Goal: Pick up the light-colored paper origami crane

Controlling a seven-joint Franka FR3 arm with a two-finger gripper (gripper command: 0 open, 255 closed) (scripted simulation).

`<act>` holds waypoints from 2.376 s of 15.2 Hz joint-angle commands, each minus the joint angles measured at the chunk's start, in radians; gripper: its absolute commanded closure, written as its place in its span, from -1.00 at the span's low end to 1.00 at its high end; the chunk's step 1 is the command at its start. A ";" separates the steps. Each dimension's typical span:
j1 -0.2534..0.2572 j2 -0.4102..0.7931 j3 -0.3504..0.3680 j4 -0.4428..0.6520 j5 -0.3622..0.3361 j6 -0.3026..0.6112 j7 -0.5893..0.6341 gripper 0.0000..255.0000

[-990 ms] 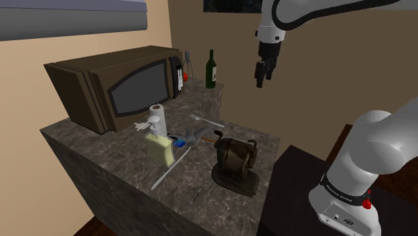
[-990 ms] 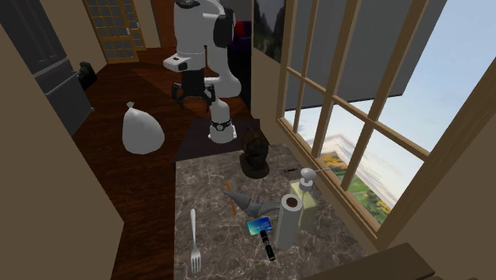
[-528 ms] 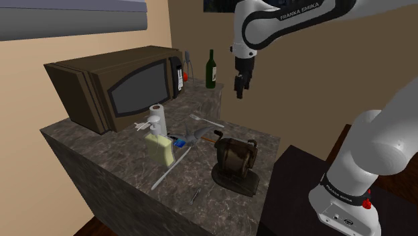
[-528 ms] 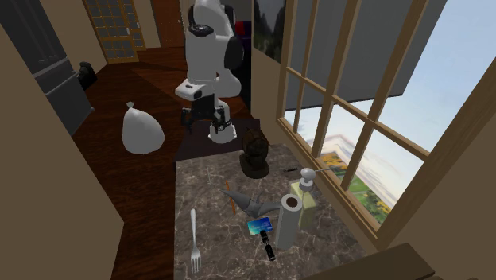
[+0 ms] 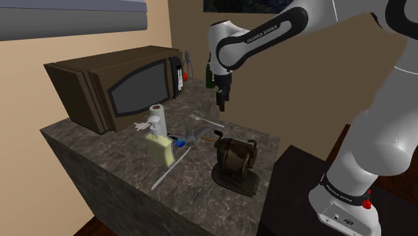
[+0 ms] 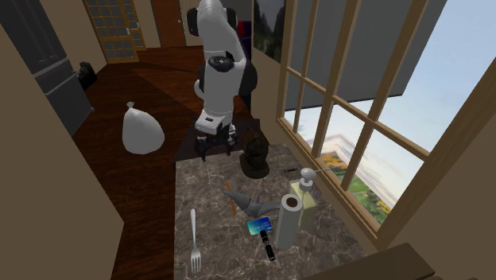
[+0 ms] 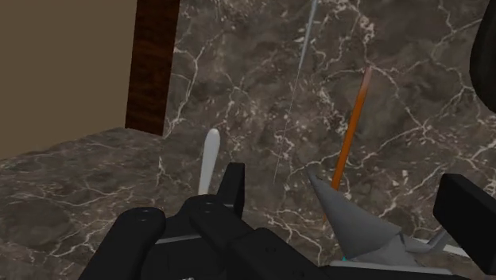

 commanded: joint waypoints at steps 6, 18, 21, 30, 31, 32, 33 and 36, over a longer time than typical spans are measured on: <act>0.044 0.229 0.042 0.132 -0.035 0.061 -0.049 -1.00; 0.086 0.454 0.064 0.241 -0.084 0.145 -0.066 -1.00; 0.087 0.467 0.063 0.238 -0.087 0.161 -0.062 -1.00; 0.087 0.467 0.063 0.237 -0.087 0.162 -0.062 1.00; 0.087 0.467 0.063 0.238 -0.087 0.161 -0.062 1.00; 0.086 0.458 0.064 0.240 -0.085 0.151 -0.065 1.00; 0.086 0.450 0.065 0.242 -0.083 0.141 -0.067 1.00; 0.085 0.427 0.067 0.250 -0.077 0.110 -0.074 1.00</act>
